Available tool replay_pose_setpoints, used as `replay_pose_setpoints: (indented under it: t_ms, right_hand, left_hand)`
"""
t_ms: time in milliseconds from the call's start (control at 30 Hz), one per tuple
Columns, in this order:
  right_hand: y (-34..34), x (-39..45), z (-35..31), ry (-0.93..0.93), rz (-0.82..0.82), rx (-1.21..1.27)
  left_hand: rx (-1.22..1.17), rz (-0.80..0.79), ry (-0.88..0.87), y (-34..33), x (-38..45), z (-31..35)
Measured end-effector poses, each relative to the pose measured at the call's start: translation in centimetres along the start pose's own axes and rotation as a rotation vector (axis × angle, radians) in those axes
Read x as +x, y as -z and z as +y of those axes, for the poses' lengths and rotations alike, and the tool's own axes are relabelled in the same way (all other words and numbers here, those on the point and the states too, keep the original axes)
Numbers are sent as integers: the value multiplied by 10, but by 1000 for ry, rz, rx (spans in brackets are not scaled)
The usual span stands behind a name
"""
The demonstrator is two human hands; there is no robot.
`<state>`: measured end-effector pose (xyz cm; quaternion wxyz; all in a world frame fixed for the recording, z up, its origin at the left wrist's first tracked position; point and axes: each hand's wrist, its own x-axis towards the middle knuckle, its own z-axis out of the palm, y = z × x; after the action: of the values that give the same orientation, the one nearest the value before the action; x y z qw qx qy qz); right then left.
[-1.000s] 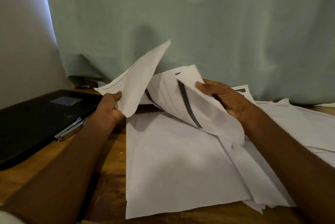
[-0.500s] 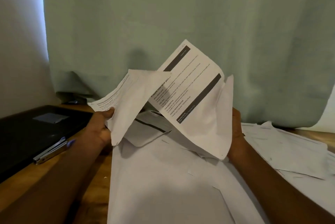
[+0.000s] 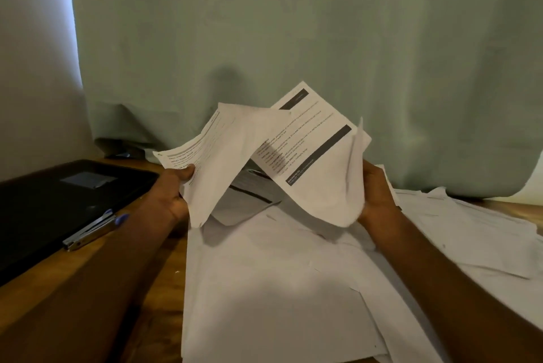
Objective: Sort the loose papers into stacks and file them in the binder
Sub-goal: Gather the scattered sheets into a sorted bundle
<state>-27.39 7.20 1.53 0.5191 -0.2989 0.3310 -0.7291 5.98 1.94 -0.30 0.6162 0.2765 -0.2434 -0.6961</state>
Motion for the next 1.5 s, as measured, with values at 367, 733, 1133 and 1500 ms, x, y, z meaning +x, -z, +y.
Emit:
replay_pose_setpoints:
  t_ms: [367, 733, 1133, 1500]
  right_hand:
    - [-26, -23, 31, -265, 107, -276]
    - [-34, -42, 43, 264, -485, -1636]
    - [-105, -107, 101, -76, -833, -2133]
    - [-104, -95, 42, 24, -669, -1541]
  left_hand:
    - [135, 105, 28, -4, -3, 2]
    - [222, 104, 59, -3, 5, -4]
    - [211, 100, -65, 0, 8, 0]
    - [201, 65, -85, 7, 10, 9]
